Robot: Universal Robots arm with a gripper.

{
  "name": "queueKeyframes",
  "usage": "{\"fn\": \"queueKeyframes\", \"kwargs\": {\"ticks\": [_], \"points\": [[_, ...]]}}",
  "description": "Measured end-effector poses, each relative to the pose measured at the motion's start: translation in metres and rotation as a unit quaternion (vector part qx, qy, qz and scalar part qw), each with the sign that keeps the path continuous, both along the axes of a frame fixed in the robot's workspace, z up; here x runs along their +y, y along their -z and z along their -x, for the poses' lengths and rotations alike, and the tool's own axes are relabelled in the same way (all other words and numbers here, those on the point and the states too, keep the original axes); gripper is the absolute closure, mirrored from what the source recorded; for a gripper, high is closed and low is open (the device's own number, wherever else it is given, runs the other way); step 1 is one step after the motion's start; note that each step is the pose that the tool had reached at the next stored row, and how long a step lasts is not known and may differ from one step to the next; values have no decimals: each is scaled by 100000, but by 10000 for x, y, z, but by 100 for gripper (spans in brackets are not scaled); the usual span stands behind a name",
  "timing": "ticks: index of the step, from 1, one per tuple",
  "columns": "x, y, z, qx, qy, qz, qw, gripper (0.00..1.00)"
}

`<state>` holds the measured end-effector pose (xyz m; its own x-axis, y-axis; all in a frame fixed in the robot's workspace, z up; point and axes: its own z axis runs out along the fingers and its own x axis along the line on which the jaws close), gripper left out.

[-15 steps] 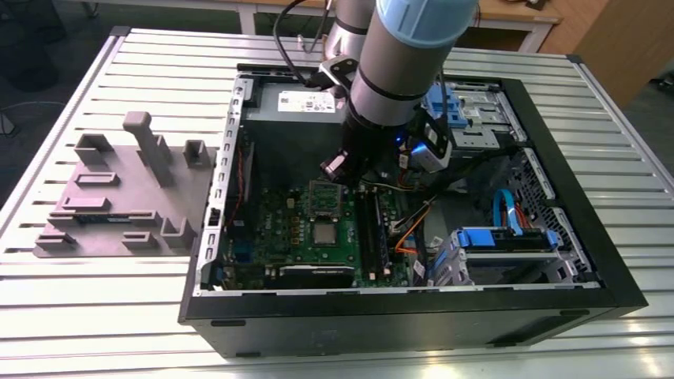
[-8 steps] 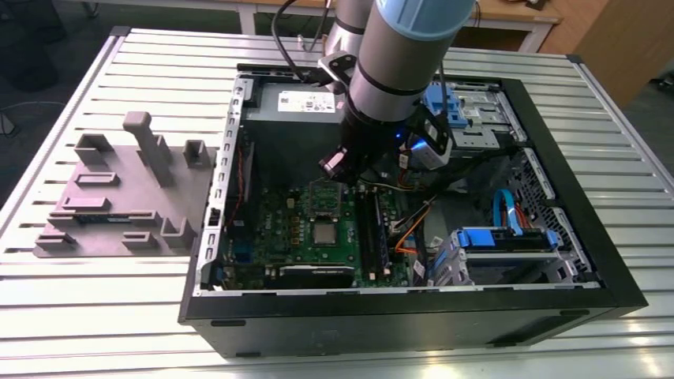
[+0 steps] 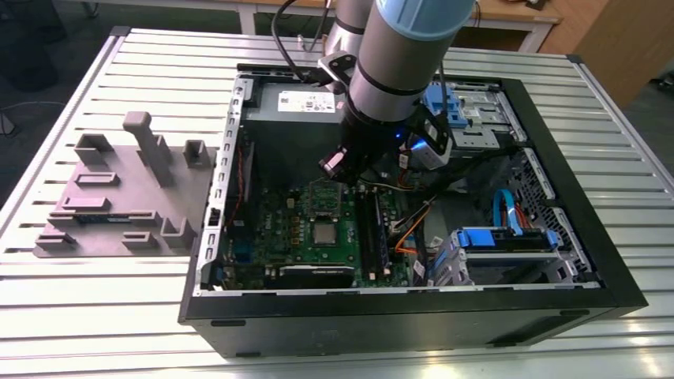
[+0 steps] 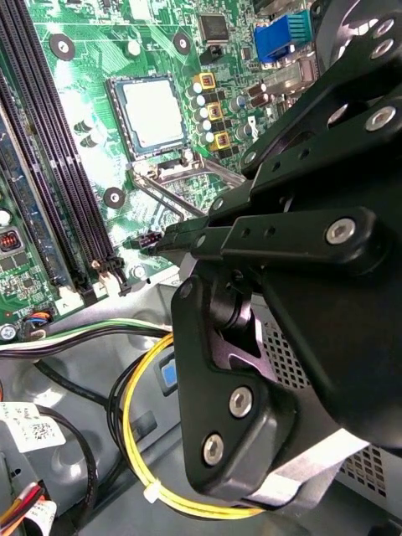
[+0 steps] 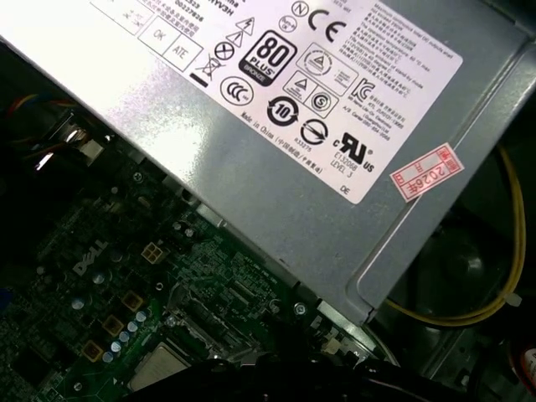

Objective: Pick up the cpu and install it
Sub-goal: 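Close the cpu cover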

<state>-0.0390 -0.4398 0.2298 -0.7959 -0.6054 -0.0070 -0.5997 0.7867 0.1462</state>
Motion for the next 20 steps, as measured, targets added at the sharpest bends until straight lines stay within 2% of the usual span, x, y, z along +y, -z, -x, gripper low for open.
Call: {"fn": "queueKeyframes", "kwargs": {"ticks": [4,11,16,20], "points": [[0,-16,1,-27,-273,6,100000,89],[0,-90,5,-132,-748,-153,99997,89],[0,-92,8,-204,-2488,-335,99968,89],[0,-99,8,-254,-3672,-640,99930,89]]}}
